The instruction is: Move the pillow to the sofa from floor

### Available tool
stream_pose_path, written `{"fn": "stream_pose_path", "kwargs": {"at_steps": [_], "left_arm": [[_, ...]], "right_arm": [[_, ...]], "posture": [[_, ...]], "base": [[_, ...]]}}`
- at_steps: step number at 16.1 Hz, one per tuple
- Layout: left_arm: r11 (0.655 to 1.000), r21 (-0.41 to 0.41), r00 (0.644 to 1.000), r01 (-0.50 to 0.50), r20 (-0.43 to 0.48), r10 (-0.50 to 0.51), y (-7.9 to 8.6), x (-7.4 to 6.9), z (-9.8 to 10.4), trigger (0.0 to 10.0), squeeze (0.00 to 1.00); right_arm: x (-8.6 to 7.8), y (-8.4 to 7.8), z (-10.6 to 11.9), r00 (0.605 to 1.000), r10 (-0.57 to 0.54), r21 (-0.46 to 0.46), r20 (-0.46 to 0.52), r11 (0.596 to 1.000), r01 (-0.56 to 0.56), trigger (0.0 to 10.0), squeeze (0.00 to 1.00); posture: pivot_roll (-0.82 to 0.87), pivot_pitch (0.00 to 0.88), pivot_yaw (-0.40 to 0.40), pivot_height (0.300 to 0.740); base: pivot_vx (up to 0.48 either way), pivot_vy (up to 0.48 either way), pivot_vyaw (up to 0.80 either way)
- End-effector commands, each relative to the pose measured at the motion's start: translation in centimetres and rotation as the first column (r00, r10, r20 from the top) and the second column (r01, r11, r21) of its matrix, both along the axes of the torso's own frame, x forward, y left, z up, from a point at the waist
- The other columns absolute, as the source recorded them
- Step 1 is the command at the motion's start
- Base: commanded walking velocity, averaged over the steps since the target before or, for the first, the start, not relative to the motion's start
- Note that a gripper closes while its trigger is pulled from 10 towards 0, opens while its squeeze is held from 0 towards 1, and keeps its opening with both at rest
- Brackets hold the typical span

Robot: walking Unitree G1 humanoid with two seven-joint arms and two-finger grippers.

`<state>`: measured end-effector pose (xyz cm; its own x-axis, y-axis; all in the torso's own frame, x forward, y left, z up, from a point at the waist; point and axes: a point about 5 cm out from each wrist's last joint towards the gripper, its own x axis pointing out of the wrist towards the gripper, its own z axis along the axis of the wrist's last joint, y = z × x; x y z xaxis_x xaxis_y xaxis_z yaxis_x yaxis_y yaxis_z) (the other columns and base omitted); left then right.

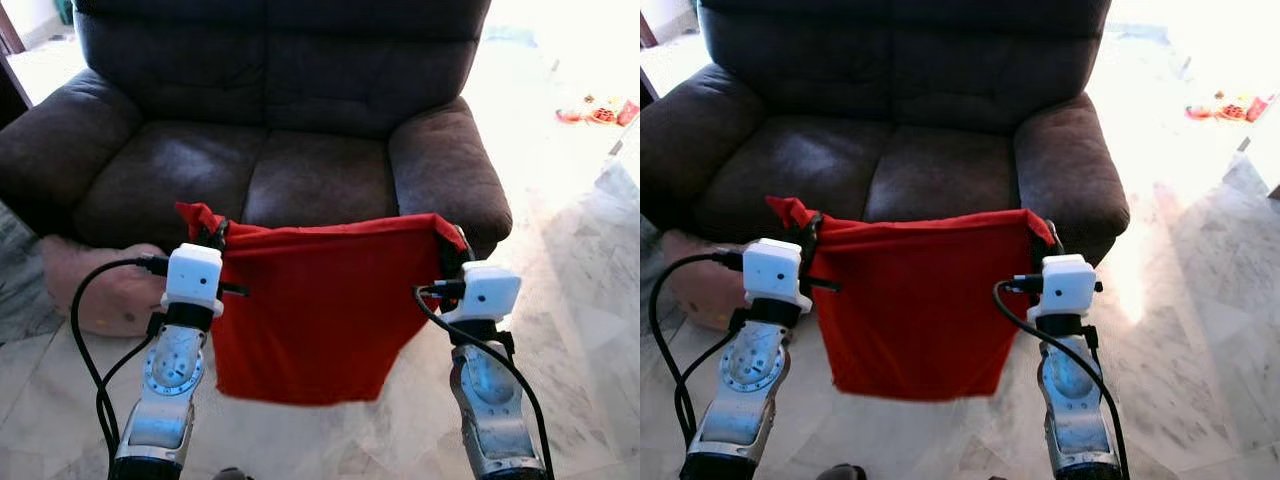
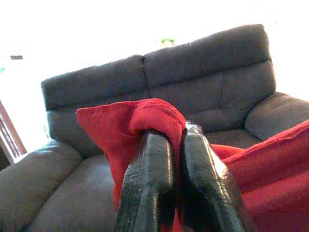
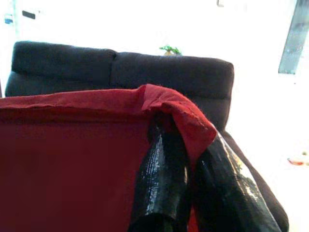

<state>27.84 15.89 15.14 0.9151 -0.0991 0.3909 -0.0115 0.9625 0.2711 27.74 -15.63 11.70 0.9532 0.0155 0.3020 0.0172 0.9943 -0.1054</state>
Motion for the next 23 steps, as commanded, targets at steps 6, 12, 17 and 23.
{"fn": "stream_pose_path", "kwargs": {"at_steps": [6,12,17,23], "left_arm": [[0.998,-0.026,0.997,-0.054,0.062,0.056,1.4,0.1,2.5,10.0,0.0],[0.998,-0.018,0.997,-0.057,0.047,0.058,1.5,-0.1,2.5,10.0,0.0],[0.998,-0.015,0.997,-0.055,0.052,0.056,1.5,0.1,2.8,10.0,0.0],[0.999,-0.016,0.997,-0.048,0.06,0.049,1.4,0.3,3.2,10.0,0.0]], "right_arm": [[0.7,-2.3,2.7,0.99,-0.137,0.067,0.04,0.989,0.134,10.0,0.0],[1.1,-1.7,3.3,0.993,-0.105,0.059,0.05,0.993,0.102,10.0,0.0],[1.4,-0.9,3.8,0.996,-0.071,0.077,0.053,0.995,0.067,10.0,0.0],[1.8,-1.0,4.2,0.996,-0.074,0.096,0.043,0.993,0.069,10.0,0.0]], "posture": [[0.07,0.034,-0.031,0.74],[0.07,0.022,-0.03,0.74],[0.08,0.015,-0.035,0.74],[0.08,0.026,-0.038,0.74]], "base": [[0.188,0.0,0.0],[0.311,0.0,-0.25],[0.314,0.0,0.0],[0.312,0.0,-0.21]]}}
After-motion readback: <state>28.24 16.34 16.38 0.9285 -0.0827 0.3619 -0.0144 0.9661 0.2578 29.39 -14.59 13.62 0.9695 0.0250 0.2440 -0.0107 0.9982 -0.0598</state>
